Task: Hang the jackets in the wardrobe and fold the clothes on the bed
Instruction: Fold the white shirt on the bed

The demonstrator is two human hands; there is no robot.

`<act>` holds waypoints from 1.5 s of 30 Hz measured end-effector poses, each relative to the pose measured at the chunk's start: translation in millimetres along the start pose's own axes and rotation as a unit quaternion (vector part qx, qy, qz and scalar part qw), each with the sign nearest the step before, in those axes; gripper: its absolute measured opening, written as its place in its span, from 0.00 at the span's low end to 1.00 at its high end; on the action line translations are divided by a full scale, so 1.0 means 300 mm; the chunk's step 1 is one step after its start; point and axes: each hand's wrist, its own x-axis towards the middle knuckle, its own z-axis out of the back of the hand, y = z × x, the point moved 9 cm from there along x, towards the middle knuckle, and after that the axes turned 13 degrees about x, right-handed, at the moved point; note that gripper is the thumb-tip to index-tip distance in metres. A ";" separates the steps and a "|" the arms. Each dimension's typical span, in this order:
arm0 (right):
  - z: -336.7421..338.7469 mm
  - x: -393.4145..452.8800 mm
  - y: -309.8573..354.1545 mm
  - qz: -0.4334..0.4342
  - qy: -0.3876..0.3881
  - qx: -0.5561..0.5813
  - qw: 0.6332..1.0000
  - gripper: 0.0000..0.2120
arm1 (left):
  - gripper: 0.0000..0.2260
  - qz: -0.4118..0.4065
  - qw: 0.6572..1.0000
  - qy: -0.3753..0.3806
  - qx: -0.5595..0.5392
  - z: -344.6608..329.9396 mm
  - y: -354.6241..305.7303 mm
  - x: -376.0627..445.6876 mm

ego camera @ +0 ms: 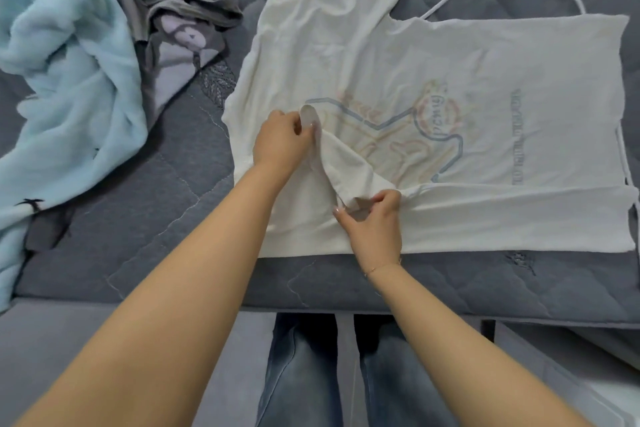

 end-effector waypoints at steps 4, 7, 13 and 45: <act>-0.026 0.032 0.028 0.033 -0.039 -0.025 0.998 0.20 | 0.14 0.026 0.980 -0.008 -0.195 0.051 0.023 -0.027; -0.010 0.089 0.007 0.007 -0.053 -0.016 0.998 0.16 | 0.10 0.050 0.955 -0.040 -0.289 0.107 0.037 -0.060; 0.026 0.077 0.091 0.118 -0.029 -0.073 0.990 0.22 | 0.17 0.040 0.948 0.002 -0.316 0.148 0.003 -0.084; 0.122 0.036 -0.060 0.173 0.260 -0.126 0.942 0.17 | 0.12 0.070 0.982 0.020 -0.174 -0.127 0.345 -0.507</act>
